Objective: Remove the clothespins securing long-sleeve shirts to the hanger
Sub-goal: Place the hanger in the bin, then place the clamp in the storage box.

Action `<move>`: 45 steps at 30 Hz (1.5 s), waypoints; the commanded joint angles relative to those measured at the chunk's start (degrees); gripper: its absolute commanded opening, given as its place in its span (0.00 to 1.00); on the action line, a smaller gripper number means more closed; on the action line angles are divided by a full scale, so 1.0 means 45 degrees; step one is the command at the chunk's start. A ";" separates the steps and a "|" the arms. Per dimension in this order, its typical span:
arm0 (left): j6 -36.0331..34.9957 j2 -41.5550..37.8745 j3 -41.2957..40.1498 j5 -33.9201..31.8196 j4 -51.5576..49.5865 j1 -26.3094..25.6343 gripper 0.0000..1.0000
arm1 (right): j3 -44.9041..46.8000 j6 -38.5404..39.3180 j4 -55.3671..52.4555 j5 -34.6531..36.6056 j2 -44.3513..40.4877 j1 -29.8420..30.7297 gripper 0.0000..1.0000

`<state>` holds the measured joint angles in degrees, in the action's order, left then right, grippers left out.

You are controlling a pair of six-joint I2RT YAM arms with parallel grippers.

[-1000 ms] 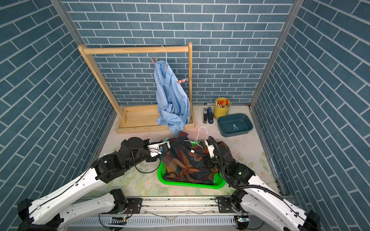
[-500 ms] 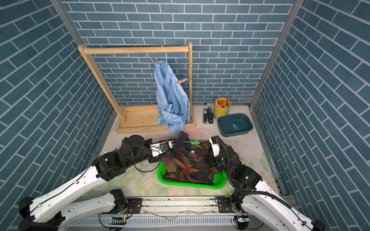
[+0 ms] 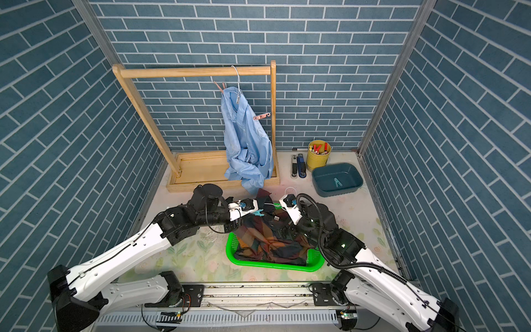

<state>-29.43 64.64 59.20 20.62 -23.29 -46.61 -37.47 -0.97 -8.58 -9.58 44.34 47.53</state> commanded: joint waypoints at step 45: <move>-0.0220 0.0421 0.0560 0.2312 -0.0857 0.0280 0.01 | -0.2775 0.3724 -0.0879 -0.1985 0.3309 0.0692 0.49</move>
<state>-30.44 67.11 62.57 29.89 -28.29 -45.50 -47.79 12.51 -12.03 -16.47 58.85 50.48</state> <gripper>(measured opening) 0.127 0.496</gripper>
